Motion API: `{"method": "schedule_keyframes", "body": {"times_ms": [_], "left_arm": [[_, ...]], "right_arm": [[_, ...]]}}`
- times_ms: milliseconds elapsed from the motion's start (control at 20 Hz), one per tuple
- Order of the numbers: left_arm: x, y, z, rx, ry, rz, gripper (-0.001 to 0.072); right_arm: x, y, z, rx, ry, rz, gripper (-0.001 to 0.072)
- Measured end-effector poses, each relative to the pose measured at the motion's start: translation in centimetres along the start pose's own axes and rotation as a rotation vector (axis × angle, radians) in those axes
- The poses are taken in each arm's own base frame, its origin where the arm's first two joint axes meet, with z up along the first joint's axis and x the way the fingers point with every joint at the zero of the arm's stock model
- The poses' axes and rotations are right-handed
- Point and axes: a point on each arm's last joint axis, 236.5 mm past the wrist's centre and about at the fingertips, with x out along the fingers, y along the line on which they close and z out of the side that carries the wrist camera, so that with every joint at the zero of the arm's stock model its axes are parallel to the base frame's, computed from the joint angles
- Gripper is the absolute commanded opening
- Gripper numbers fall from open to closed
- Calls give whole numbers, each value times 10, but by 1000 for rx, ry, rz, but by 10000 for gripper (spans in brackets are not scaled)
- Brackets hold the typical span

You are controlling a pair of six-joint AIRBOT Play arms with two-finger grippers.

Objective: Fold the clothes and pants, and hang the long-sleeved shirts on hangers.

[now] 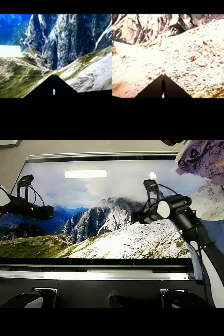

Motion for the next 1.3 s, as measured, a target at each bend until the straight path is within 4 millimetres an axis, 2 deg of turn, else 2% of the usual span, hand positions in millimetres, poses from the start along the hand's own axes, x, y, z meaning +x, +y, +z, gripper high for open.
{"method": "schedule_keyframes", "body": {"times_ms": [350, 1300], "left_arm": [[6, 2, -8, -13, 16, 7, 19], [6, 3, -8, -13, 18, 9, 19]], "right_arm": [[2, 13, -10, -32, 30, 7, 31], [2, 14, -11, -34, 33, 9, 31]]}}
